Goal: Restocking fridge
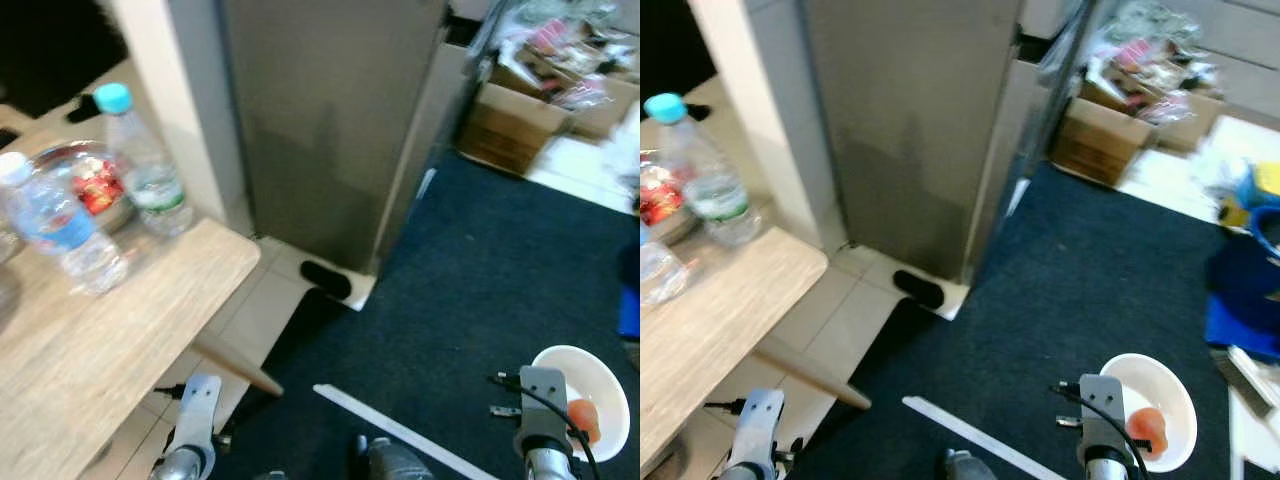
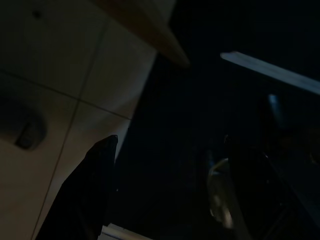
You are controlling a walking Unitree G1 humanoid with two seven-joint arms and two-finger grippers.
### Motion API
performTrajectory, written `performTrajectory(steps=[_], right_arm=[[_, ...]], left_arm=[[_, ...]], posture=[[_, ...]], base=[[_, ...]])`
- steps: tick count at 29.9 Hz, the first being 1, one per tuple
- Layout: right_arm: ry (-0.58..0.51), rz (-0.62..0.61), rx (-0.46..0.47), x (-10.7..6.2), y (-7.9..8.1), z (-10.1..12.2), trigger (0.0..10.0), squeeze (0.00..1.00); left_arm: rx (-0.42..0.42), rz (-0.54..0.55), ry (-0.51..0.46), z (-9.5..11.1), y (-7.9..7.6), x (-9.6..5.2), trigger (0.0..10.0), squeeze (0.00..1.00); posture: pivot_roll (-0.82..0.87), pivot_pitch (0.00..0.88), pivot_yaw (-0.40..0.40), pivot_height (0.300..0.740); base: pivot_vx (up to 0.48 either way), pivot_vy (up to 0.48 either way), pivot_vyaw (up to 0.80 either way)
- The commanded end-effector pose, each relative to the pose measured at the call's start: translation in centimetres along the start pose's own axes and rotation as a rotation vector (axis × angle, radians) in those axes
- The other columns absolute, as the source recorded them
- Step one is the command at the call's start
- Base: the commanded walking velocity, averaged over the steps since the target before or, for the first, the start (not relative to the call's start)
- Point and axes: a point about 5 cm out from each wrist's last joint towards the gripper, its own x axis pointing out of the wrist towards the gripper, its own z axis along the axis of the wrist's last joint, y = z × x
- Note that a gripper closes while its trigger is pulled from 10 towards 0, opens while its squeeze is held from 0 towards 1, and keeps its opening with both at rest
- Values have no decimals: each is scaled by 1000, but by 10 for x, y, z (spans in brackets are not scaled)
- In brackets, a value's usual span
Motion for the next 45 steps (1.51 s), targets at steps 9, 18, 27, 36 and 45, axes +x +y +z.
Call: performTrajectory(steps=[9,18,27,36,45], right_arm=[[13,-15,-5,-2,-3,-5,10000,0],[15,-17,-4,-2,-3,-5,10000,0],[-5,3,-27,-2,0,-3,10000,0],[-20,15,-33,-1,4,1,10000,0],[-22,15,-32,0,4,2,10000,0]], left_arm=[[-6,-6,30,-7,-2,-1,10000,0],[-3,-6,34,-8,-2,-1,10000,0],[-4,-5,35,-8,-2,-2,10000,0],[5,-7,28,-7,-2,-1,10000,0],[21,-15,18,-6,-4,-1,10000,0]], posture=[[-101,188,-38,723],[-102,189,-37,723],[-101,189,-37,723],[-102,189,-36,723],[-103,187,-37,723]], base=[[0,0,-775],[0,0,-776],[0,0,-433],[0,0,0],[0,0,0]])
